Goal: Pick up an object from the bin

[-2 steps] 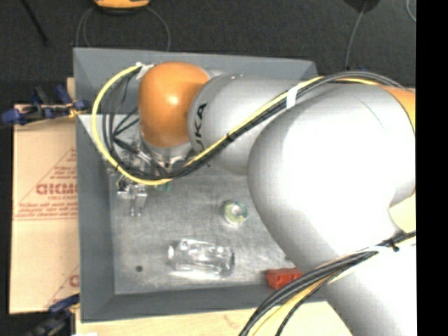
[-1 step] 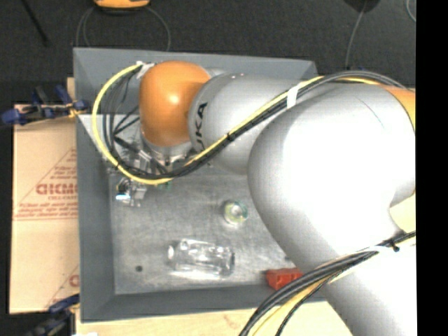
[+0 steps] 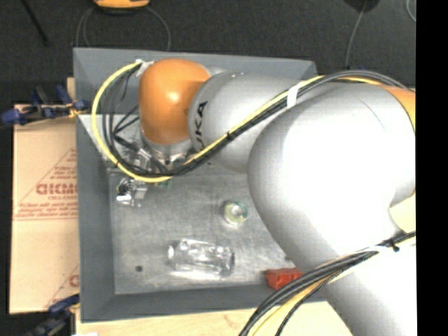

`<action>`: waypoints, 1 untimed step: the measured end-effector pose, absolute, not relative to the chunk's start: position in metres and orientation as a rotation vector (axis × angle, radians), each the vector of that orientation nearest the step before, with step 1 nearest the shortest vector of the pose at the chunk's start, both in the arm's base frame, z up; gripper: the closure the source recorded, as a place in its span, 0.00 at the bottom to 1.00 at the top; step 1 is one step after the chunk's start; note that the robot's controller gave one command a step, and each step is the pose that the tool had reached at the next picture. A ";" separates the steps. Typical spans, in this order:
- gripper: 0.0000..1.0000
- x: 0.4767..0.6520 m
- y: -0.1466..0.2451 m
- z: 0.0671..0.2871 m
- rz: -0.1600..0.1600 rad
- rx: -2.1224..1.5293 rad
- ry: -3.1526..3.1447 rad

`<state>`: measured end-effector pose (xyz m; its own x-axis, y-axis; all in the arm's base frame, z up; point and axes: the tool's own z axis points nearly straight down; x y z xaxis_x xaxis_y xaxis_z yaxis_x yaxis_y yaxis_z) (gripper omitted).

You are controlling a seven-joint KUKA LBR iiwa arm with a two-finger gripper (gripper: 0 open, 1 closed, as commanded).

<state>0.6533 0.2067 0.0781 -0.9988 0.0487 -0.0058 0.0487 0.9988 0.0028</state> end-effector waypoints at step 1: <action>1.00 0.655 0.207 0.115 0.005 0.078 3.133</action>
Offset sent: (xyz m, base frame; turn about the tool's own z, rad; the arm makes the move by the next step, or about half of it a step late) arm 0.0000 -0.0001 0.0333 0.0000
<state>0.6553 0.2069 0.1149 -0.9987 0.0500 -0.0078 0.0499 0.9987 0.0037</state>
